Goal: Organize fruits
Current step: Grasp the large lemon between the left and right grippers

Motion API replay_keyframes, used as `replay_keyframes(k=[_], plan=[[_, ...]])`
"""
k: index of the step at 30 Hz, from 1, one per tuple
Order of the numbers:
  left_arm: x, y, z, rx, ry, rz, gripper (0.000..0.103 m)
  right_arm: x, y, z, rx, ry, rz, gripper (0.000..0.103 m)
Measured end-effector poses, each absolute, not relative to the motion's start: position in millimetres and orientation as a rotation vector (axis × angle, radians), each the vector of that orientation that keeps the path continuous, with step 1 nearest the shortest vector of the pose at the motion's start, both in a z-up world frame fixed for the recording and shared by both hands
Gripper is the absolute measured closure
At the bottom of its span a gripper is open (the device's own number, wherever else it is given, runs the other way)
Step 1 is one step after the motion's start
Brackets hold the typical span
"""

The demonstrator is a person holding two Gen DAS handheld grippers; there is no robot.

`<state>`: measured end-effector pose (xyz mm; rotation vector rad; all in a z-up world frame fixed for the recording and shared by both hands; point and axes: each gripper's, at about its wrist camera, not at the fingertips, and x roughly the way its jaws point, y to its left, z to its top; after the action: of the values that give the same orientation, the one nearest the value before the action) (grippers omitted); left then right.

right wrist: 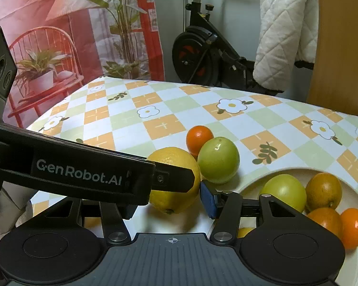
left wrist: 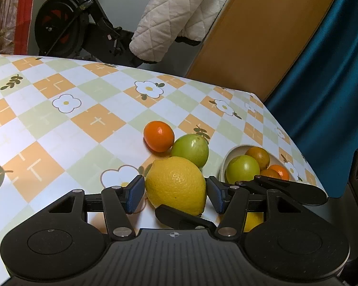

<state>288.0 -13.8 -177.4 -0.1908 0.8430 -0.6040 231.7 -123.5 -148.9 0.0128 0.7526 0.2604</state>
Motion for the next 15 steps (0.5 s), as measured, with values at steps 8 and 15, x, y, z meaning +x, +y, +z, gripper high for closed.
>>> replay_keyframes(k=[8, 15], plan=[[264, 3, -182, -0.271, 0.836, -0.559, 0.043, 208, -112, -145, -0.045, 0.718, 0.298, 0.054], [244, 9, -176, -0.293, 0.821, -0.520, 0.043, 191, -107, -140, -0.048, 0.697, 0.330, 0.054]])
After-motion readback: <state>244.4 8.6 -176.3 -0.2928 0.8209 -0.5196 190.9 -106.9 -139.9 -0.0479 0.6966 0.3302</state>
